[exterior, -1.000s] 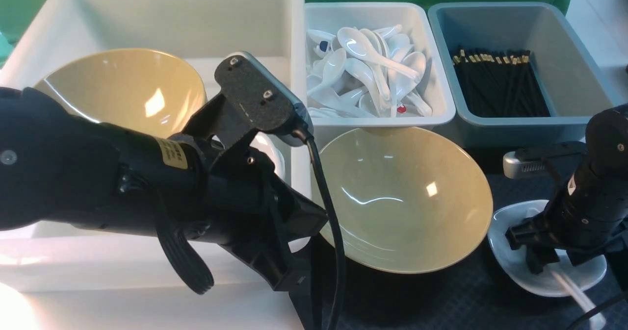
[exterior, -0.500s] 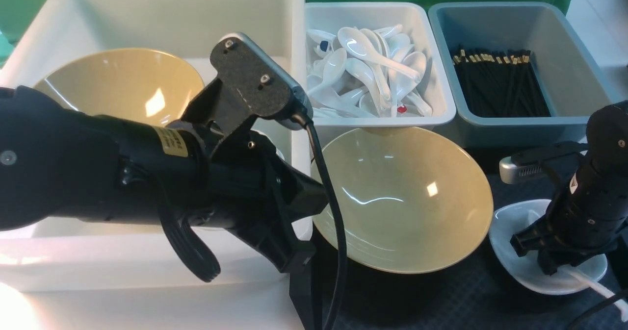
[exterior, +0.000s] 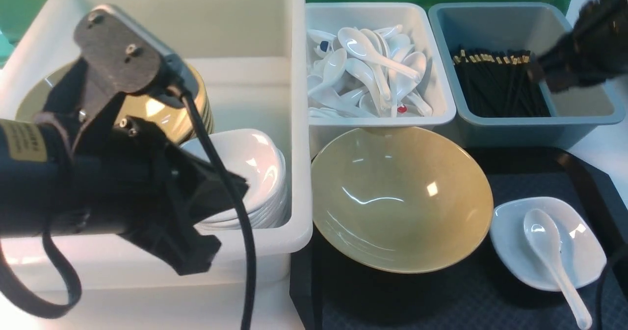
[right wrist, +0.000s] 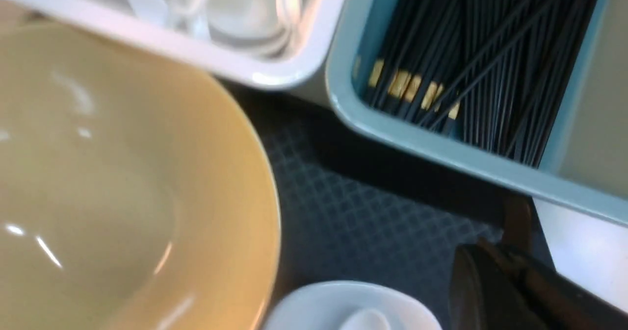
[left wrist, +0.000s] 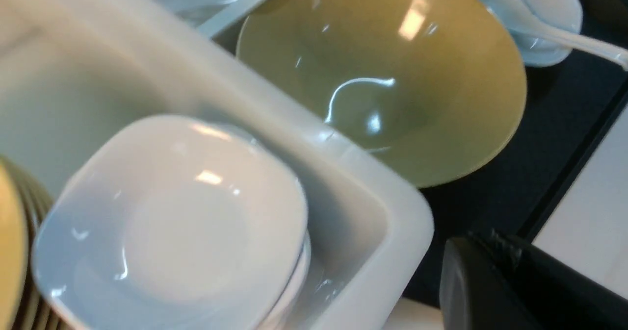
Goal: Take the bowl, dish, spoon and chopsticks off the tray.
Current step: Use the right arm to grab the soup spoon in the middle
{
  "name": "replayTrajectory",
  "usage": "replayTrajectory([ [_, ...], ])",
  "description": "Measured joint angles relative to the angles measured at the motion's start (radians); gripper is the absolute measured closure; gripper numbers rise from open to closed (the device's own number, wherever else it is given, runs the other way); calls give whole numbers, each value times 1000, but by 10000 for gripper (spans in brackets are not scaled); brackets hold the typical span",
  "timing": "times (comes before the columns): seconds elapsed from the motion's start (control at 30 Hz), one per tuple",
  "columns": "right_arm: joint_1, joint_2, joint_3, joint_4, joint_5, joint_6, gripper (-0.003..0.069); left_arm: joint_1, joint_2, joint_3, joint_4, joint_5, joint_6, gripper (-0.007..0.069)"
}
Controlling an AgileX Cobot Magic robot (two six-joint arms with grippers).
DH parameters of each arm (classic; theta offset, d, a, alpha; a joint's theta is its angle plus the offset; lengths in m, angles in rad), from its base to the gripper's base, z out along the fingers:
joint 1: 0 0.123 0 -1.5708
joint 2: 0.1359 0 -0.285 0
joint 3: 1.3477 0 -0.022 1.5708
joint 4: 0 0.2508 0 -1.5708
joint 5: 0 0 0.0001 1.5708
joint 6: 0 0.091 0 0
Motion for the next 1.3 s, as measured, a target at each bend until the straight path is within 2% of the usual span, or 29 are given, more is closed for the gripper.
replayTrajectory([
  [0.13, 0, -16, 52, 20, 46, 13, 628, 18, 7, 0, 7, 46, -13, 640],
  [0.43, 0, -170, 502, 69, -49, 101, 599, 18, 8, 0, 7, 22, 27, 640],
  [0.57, 0, -159, 642, 69, -151, 172, 475, 18, 8, 0, 1, 2, 36, 640],
  [0.7, 0, -90, 676, 71, -252, 231, 242, 18, 8, 0, -19, 3, 44, 640],
  [0.87, 0, -7, 676, 71, -323, 262, 114, 18, 8, 0, -22, 15, 50, 640],
  [0.93, 0, 42, 676, 71, -352, 274, 96, 18, 8, 0, -22, 19, 50, 640],
  [1.07, 0, 79, 666, 65, -378, 275, 110, 18, 8, 0, -22, 19, 51, 640],
  [1.13, 0, 87, 655, 57, -372, 266, 193, 18, 8, 0, -22, 19, 51, 640],
  [1.17, 0, 87, 655, 56, -372, 264, 203, 18, 8, 0, -22, 19, 51, 640],
  [1.2, -1, 90, 647, 55, -365, 252, 274, 18, 8, 0, -22, 19, 52, 640],
  [1.3, -2, 100, 625, 56, -338, 233, 271, 18, 8, 0, -24, 19, 52, 640],
])
